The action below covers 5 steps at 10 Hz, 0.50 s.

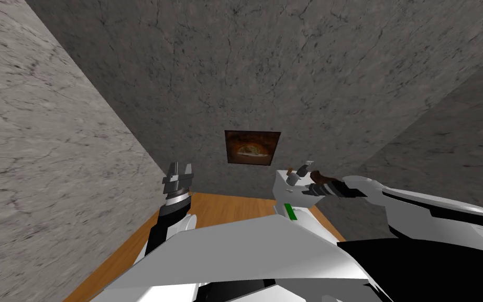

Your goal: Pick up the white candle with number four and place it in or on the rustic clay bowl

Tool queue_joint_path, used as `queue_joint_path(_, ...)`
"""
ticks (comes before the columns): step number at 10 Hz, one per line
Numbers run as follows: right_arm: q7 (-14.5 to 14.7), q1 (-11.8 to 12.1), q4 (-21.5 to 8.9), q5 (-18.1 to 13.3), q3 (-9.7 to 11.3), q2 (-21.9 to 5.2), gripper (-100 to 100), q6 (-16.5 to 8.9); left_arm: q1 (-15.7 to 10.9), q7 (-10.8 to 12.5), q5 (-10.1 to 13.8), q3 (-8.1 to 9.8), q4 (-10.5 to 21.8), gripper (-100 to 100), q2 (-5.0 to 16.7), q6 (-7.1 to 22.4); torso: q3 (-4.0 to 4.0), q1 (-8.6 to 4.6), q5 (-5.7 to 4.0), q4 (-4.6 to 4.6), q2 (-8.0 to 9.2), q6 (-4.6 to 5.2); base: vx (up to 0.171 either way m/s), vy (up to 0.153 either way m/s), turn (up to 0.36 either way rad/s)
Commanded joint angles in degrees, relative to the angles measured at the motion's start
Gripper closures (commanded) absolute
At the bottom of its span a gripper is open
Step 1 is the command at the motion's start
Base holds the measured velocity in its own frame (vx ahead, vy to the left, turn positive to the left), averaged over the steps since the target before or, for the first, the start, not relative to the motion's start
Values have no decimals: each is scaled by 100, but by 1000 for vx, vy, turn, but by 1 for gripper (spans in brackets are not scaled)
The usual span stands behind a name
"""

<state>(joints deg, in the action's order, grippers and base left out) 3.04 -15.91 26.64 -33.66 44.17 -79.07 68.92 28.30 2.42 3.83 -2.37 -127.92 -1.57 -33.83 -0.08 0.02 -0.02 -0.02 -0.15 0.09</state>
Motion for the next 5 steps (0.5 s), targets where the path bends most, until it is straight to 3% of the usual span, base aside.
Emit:
queue_joint_path(1,17,-158,-209,-56,131,-246,-100,69,0,0,0,0,0,0,0,0,0,0,0,0,0,0,8,3,386)
queue_joint_path(3,42,-269,-369,-99,211,-346,-100,112,1,0,0,1,0,0,0,0,-2,-2,0,0,-3,8,12,0,132)
queue_joint_path(5,89,-485,-651,-176,357,-520,-100,195,0,0,0,0,0,0,0,0,-4,4,1,-1,-6,2,16,19,294)
